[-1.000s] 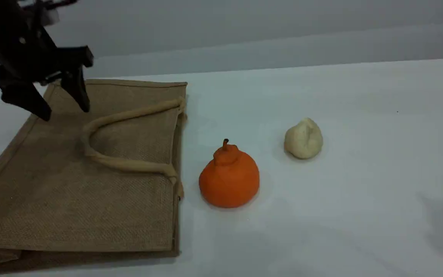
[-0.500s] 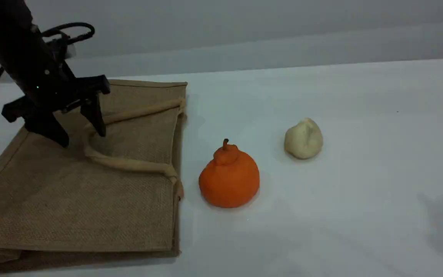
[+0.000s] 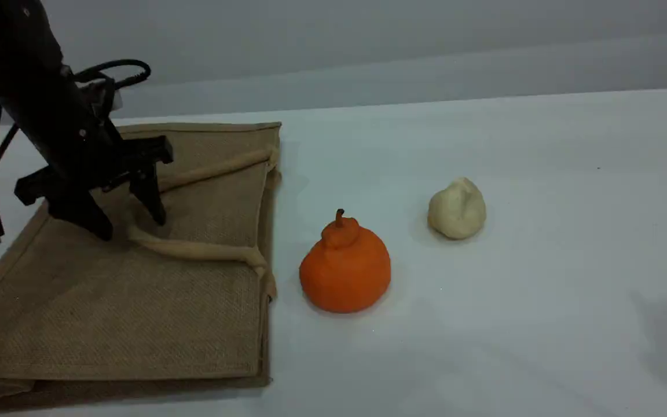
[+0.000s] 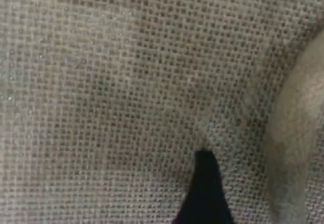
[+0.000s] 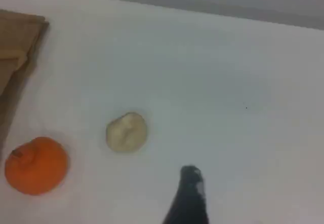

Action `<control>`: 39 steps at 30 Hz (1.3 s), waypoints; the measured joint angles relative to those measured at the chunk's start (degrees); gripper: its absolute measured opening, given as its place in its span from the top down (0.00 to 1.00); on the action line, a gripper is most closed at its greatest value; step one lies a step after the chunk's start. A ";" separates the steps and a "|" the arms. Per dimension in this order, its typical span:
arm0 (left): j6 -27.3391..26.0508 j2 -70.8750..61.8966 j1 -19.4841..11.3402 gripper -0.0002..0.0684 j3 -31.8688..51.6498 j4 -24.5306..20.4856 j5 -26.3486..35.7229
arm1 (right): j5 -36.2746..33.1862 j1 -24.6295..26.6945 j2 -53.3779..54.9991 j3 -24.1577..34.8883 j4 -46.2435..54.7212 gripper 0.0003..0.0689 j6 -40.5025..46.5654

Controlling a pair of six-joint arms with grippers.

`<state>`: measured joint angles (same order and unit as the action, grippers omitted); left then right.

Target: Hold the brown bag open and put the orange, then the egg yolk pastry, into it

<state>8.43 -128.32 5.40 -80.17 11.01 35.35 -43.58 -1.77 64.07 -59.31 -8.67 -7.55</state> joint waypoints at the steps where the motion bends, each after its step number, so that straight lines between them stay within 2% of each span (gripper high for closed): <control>1: 0.00 -0.05 0.00 0.30 0.00 0.00 0.07 | 0.00 0.00 0.00 0.00 0.00 0.20 0.00; 4: 0.00 -0.28 0.00 0.41 0.00 -0.05 0.20 | -0.10 0.00 0.00 0.00 0.00 0.20 0.00; 10: -1.95 -0.32 0.00 0.78 0.00 0.00 0.36 | -0.21 0.00 0.00 0.00 0.05 0.20 0.00; 12: -3.07 -0.32 0.00 0.87 0.00 0.00 0.81 | -0.21 0.00 0.00 0.00 0.05 0.20 0.00; 19: -7.45 3.12 0.00 0.88 -1.27 -0.02 3.67 | -0.21 0.00 0.00 0.00 0.00 0.20 0.00; 30: -14.46 12.69 0.00 0.88 -10.42 -0.25 16.17 | -1.36 0.00 0.47 0.00 -0.21 0.20 0.00; 39: -21.51 17.99 0.00 0.88 -16.62 -0.36 26.98 | -1.44 0.00 7.51 0.00 -2.23 0.20 0.00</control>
<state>-13.08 -110.33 5.40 -96.79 10.65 62.32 -45.02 -1.77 71.58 -59.31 -10.91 -7.55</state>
